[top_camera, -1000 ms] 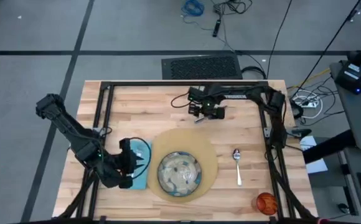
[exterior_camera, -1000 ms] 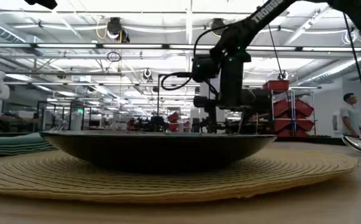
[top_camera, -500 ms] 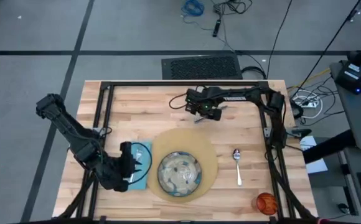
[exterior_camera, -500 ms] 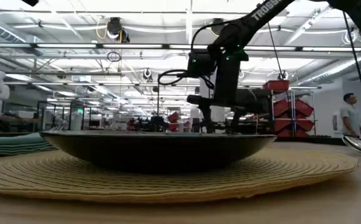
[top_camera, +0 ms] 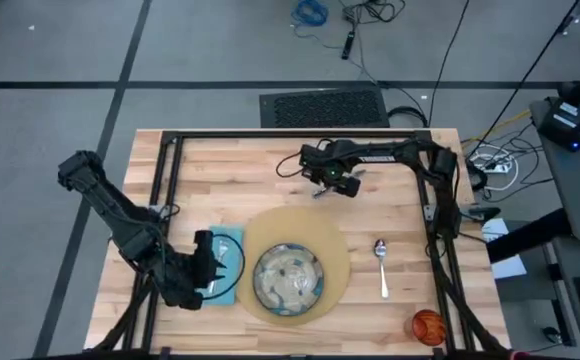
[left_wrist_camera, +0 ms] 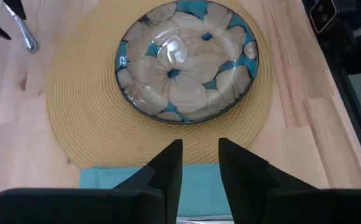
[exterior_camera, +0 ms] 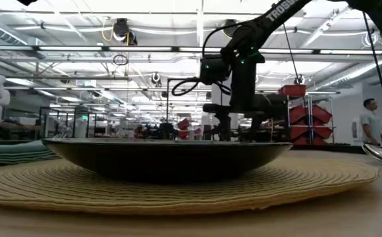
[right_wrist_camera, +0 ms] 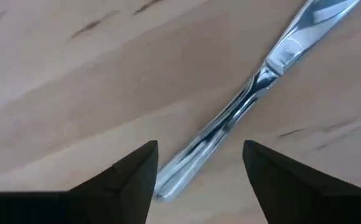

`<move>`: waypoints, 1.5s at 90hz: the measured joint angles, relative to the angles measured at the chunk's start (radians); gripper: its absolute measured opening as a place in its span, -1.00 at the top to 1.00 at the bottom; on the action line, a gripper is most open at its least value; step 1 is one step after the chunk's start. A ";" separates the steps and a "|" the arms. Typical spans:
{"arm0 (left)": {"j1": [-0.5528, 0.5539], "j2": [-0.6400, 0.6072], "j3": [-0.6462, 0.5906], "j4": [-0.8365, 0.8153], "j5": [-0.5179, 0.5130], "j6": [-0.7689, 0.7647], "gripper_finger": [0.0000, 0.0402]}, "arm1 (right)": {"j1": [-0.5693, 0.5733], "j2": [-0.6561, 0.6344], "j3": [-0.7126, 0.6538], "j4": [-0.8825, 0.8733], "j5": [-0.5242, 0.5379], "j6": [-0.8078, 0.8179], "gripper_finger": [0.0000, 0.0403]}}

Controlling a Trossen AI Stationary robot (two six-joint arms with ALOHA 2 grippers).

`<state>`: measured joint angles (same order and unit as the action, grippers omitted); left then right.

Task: Set table place
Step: Move the silver knife to the right of the brown mat

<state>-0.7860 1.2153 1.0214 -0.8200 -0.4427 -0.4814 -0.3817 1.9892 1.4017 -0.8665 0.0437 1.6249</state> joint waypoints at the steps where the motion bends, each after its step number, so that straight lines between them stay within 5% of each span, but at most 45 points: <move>1: 0.000 0.000 0.000 0.000 0.001 0.000 0.56 | 0.000 0.000 0.000 0.000 0.002 0.003 -0.12; 58: 0.000 0.000 0.000 0.000 0.020 -0.002 0.56 | -0.012 0.000 -0.051 0.003 0.003 0.039 -0.12; 135: 0.000 0.000 0.000 0.000 0.027 -0.007 0.56 | -0.032 0.036 -0.047 0.042 -0.010 -0.048 0.16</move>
<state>-0.7860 1.2152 1.0214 -0.8200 -0.4160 -0.4881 -0.4137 2.0255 1.3548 -0.8246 0.0332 1.5768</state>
